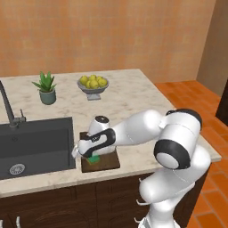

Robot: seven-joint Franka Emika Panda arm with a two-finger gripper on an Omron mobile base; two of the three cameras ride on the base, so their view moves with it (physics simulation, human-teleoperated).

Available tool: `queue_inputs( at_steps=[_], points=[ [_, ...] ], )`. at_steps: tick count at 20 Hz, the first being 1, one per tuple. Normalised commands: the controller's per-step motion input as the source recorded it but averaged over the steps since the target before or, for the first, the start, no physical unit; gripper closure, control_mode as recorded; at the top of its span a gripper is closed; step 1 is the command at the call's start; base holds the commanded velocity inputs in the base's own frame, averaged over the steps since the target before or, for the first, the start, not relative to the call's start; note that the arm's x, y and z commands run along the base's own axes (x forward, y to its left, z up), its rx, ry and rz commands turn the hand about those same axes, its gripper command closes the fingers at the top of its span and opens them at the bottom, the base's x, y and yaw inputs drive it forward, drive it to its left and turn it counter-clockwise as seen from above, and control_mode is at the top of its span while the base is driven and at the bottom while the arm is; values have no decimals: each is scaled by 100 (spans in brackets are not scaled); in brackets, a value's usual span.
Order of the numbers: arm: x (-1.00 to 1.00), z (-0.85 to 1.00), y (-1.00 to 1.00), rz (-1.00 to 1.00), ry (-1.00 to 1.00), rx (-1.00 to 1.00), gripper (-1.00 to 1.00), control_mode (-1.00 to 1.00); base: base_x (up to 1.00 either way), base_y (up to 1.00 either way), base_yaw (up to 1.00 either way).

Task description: Pick up the sponge from the counter and clean the cutting board by briefly scrubbing or pressing down on the cutting board. Once finished, release the sponge.

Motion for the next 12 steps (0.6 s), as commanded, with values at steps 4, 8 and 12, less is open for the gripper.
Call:
queue_inputs(
  at_steps=[4,8,12],
  points=[
    [-27,-10,54,0,-1,2,100,-100,0,0,0],
    [-4,-17,16,-2,-3,-2,100,-100,0,0,0],
    [12,-10,0,-4,0,-10,100,-100,0,0,0]
  ],
)
